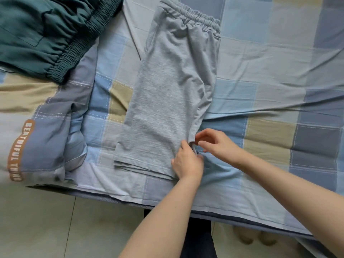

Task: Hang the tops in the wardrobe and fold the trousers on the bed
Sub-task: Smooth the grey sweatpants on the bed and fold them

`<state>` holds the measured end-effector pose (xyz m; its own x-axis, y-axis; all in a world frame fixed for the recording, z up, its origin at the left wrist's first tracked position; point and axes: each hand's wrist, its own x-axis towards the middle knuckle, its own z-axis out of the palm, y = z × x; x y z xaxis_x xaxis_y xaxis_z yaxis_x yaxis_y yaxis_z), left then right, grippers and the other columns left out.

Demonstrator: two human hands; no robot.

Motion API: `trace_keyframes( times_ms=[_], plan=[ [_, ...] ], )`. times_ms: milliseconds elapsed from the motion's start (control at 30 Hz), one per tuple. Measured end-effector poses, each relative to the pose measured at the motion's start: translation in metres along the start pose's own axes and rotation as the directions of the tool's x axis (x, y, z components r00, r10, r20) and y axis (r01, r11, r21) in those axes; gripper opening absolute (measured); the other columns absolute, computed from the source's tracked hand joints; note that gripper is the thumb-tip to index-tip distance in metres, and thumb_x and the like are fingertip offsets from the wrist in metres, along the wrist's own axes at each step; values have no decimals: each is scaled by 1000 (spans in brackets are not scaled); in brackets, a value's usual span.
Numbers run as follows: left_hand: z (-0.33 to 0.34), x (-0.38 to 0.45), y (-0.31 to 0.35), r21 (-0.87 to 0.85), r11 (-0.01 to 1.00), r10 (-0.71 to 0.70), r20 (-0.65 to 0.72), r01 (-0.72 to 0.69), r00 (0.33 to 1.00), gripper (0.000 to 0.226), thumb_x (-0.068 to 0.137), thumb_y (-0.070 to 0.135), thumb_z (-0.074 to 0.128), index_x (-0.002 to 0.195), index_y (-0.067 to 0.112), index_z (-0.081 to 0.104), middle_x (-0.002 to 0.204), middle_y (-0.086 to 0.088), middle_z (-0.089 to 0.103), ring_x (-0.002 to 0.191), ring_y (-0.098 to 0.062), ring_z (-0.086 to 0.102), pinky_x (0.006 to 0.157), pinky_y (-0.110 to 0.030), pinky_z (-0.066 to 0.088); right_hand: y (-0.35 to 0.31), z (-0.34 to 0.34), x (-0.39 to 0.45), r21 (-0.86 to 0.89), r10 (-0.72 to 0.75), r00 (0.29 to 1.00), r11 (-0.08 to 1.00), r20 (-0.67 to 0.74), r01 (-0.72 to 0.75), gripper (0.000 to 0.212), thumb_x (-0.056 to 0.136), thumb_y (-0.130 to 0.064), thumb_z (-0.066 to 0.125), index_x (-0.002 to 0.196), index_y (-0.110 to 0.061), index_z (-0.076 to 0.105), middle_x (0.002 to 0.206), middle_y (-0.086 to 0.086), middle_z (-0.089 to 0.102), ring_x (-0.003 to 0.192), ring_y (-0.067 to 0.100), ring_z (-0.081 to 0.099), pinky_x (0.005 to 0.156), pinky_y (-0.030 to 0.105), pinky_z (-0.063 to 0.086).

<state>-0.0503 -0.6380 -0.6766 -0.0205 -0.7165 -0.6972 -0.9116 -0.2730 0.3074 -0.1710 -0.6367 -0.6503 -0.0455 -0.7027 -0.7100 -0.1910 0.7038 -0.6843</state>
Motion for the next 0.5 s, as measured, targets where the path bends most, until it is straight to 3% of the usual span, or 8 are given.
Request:
trace_keyframes(
  times_ms=[33,100,167,200,267,300,433,500],
  plan=[
    [-3,4,-6,-97,994,-38,44,42,998,37,83,30,66,115,18,51,113,-9,66,108,-32,60,87,-39,44,2,1,-3,-256,-132,990,956,56,142,30,87,-2,56,115,-13,62,115,4,66,109,18,62,88,23,48],
    [-12,12,-17,-251,964,-51,143,86,988,26,81,25,68,105,17,62,103,-11,70,100,-33,63,82,-35,48,7,2,-4,-631,-307,918,667,252,396,52,82,3,51,131,-15,56,137,1,54,132,18,44,107,22,33],
    [-20,22,-29,-305,946,-41,222,109,974,9,79,19,71,82,16,62,87,-8,72,88,-29,65,74,-30,48,7,1,-3,-787,-332,853,352,402,507,67,81,3,44,144,-19,41,153,-2,35,145,18,24,114,29,26],
    [-23,25,-35,-321,939,-38,259,123,965,14,78,15,71,71,17,59,73,-1,70,77,-25,64,67,-27,46,6,1,-1,-814,-335,831,237,444,531,67,83,0,37,148,-19,35,156,-2,29,147,19,20,115,32,26],
    [-31,31,-47,-302,944,-22,337,131,941,29,77,10,70,58,19,50,45,12,51,55,-16,49,51,-19,37,4,3,6,-819,-365,792,121,489,561,63,87,-8,24,148,-16,35,156,2,30,145,22,25,114,37,30],
    [-34,34,-52,-274,953,-14,384,128,923,30,76,8,70,58,18,50,43,12,46,52,-13,43,49,-19,35,4,3,11,-824,-368,784,78,500,562,60,89,-11,23,147,-14,36,155,4,32,143,23,28,114,39,31],
    [-52,35,-69,-190,982,88,551,22,830,17,81,12,71,72,14,58,67,-5,60,63,-18,54,68,-35,50,17,4,30,-842,-326,789,-42,520,537,55,96,-15,21,151,-15,27,157,3,25,144,22,25,117,43,22],
    [-69,38,-82,27,965,205,548,-261,811,10,87,26,66,81,19,61,81,-4,68,73,-20,61,75,-37,52,23,2,34,-839,-348,776,-66,526,540,52,97,-12,25,148,-15,34,154,2,31,141,22,32,115,43,29]
  ],
)
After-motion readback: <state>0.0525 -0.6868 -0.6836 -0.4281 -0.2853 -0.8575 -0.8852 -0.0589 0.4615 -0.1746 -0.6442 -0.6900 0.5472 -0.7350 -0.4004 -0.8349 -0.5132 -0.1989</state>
